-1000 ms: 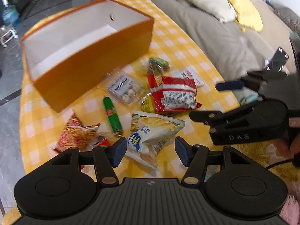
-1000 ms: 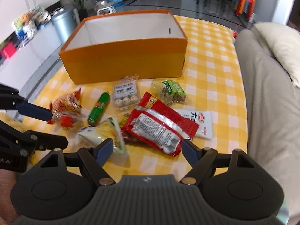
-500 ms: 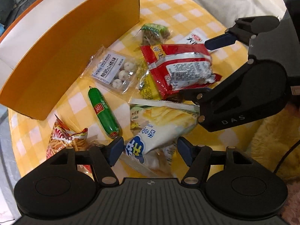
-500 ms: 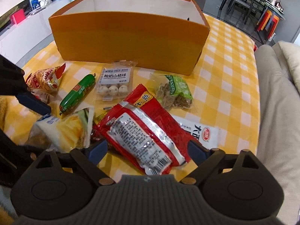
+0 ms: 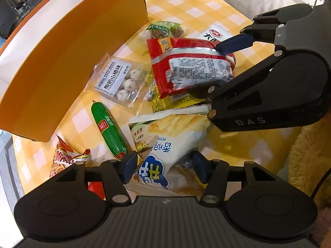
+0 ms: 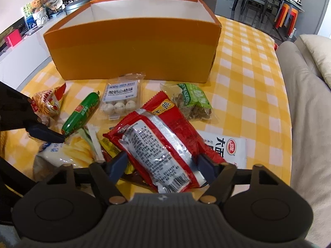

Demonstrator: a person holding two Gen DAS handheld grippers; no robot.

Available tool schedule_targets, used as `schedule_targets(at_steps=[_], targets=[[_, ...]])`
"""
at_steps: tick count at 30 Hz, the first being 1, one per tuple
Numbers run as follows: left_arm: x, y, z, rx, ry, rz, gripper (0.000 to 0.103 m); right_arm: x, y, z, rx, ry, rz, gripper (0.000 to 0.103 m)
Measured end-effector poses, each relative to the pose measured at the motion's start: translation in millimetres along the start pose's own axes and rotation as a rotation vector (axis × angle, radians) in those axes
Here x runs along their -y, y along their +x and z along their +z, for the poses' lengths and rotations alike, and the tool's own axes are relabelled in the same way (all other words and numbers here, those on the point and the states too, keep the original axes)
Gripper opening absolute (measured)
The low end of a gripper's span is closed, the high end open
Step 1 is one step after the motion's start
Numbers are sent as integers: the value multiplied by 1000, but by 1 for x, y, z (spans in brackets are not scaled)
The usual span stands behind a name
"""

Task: Organize snacks
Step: 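Grasp the white-yellow chip bag with the left tool while the right tool grasps the red packet, then lift the chip bag with the left tool while the right tool lifts the red packet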

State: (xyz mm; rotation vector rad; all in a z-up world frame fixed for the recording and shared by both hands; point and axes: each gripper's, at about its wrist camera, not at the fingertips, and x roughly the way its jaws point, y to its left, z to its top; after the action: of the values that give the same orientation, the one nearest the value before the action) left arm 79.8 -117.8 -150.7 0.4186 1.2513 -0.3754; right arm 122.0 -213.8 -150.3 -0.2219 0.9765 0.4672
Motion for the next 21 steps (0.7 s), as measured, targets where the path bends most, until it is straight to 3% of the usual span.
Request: schedule_targets(at_steps=[2, 7, 8, 16, 21], targets=[[-3, -2, -1, 6, -19, -6, 61, -1, -4, 0, 10, 7, -1, 53], [-12, -10, -7, 32, -91, 1, 56, -4, -14, 0, 36, 14, 0, 49], [-14, -13, -8, 40, -108, 1, 56, -6, -16, 0, 41, 7, -1, 38], [-30, -47, -15, 134, -216, -5, 54, -13, -37, 3, 61, 34, -7, 36], [-46, -71, -20, 205, -290, -47, 54, -15, -55, 5, 85, 69, -18, 35]])
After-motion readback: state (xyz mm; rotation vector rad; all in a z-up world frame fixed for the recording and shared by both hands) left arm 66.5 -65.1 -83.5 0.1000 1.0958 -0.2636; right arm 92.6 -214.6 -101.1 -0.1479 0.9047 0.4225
